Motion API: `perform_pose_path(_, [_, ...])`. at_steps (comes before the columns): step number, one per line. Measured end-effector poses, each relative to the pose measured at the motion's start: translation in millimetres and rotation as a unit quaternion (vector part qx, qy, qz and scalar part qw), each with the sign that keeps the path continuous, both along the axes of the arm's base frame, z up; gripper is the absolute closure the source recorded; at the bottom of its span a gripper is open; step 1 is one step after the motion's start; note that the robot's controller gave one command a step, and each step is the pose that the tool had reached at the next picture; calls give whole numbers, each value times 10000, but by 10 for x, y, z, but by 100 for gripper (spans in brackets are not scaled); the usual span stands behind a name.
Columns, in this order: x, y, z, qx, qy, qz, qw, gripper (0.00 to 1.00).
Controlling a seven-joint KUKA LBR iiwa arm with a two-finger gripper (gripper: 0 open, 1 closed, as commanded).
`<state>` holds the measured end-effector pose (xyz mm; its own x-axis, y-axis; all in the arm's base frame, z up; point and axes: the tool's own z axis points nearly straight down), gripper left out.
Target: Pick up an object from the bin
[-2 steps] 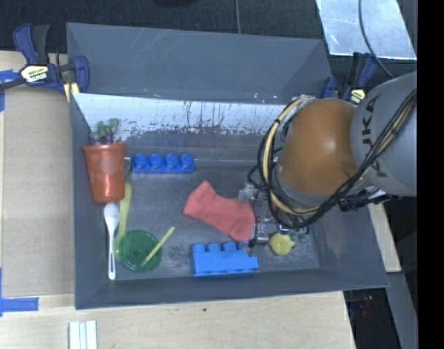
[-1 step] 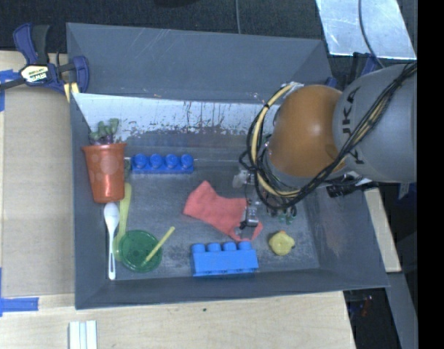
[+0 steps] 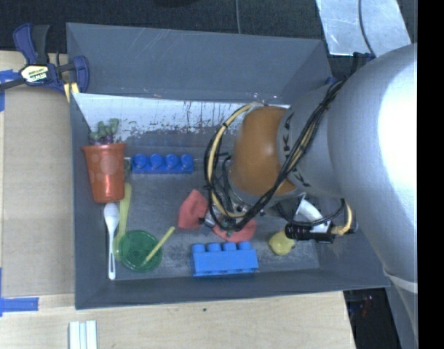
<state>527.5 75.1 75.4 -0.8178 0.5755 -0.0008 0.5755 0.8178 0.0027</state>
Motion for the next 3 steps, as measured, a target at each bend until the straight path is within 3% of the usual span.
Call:
perform_pose_path(1, [0, 0, 1, -1, 0, 1, 10000, 100])
perform_pose_path(2, [18, 0, 561, -7, 27, -130, 9999, 100])
perform_pose_path(3, [17, -36, 1466, -11, 39, -30, 10000, 100])
